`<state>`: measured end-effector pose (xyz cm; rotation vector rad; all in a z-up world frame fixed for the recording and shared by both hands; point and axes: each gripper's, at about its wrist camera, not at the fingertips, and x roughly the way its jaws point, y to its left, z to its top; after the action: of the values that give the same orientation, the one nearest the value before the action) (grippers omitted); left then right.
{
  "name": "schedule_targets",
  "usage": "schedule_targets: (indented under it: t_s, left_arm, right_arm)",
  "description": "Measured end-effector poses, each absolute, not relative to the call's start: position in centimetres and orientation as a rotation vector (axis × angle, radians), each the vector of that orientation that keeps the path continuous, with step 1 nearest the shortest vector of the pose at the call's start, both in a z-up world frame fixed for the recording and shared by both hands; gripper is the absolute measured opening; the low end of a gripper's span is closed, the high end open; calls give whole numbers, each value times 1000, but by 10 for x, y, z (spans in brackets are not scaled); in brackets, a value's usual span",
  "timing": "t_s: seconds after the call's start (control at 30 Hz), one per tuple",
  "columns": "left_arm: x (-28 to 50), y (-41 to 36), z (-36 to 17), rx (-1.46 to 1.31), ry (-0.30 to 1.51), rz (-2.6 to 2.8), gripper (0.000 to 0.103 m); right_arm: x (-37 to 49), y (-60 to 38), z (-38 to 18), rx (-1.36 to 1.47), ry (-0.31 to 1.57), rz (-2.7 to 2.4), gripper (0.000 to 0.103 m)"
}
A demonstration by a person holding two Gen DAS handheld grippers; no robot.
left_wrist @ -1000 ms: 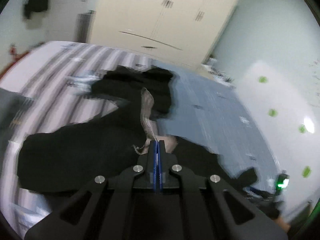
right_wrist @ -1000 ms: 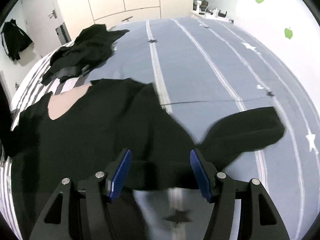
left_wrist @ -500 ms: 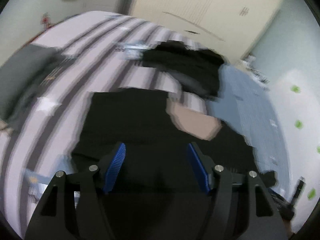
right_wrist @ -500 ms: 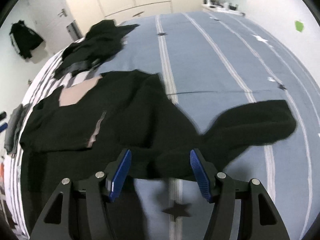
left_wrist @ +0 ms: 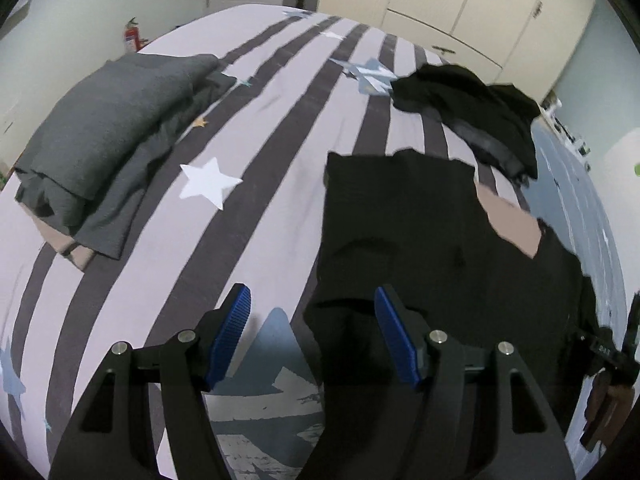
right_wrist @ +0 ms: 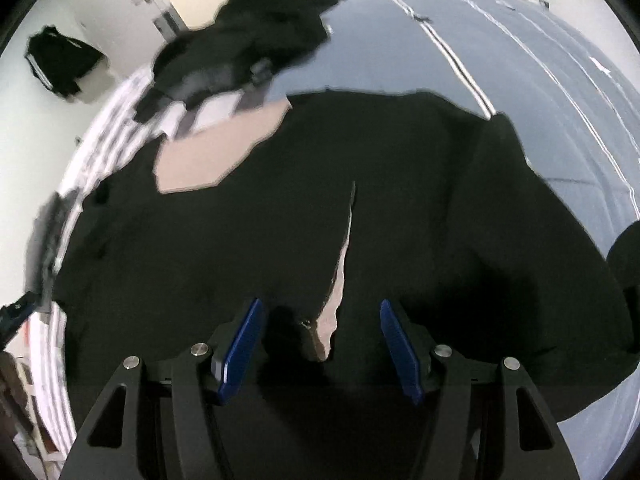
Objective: Fold clothes
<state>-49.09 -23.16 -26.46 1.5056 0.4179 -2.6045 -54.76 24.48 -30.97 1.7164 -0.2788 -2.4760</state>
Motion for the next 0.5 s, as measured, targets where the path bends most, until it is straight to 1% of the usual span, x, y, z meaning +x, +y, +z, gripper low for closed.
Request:
schedule_targets:
  t_s: [0.07, 0.13, 0.17, 0.2, 0.23, 0.3, 0.33, 0.37, 0.4, 0.47, 0.5]
  left_arm:
    - [-490, -230, -271, 1524, 423, -2605, 62]
    - [-488, -229, -274, 1534, 428, -2607, 62]
    - [-488, -229, -276, 1539, 427, -2608, 62]
    - [-487, -229, -278, 1542, 426, -2607, 62]
    - [-487, -229, -279, 1545, 431, -2603, 62]
    - [-486, -229, -281, 1546, 436, -2598, 62]
    - [-485, -229, -281, 1542, 432, -2597, 62]
    - [-485, -229, -281, 1542, 429, -2594, 62]
    - [-485, -229, -281, 1541, 429, -2591, 62]
    - [-484, -229, -281, 1540, 429, -2582, 62]
    - [-483, -229, -281, 1542, 428, -2579, 62]
  right_arm:
    - [-544, 240, -317, 1742, -240, -2466, 58]
    - [-538, 240, -318, 1729, -248, -2470, 57]
    - [-535, 241, -318, 1718, -248, -2478, 53]
    - [-533, 242, -318, 1711, -247, -2482, 48]
    - [-532, 243, -318, 1702, -249, -2486, 46]
    - [-533, 243, -319, 1694, -256, -2495, 37]
    - [-534, 242, -317, 1690, -242, -2505, 35]
    - [-535, 240, -315, 1685, -228, -2516, 28]
    - [-536, 238, -314, 1688, -189, -2536, 17]
    - [-535, 238, -310, 1673, -154, -2567, 11]
    - [-534, 240, -307, 1671, -137, -2579, 11]
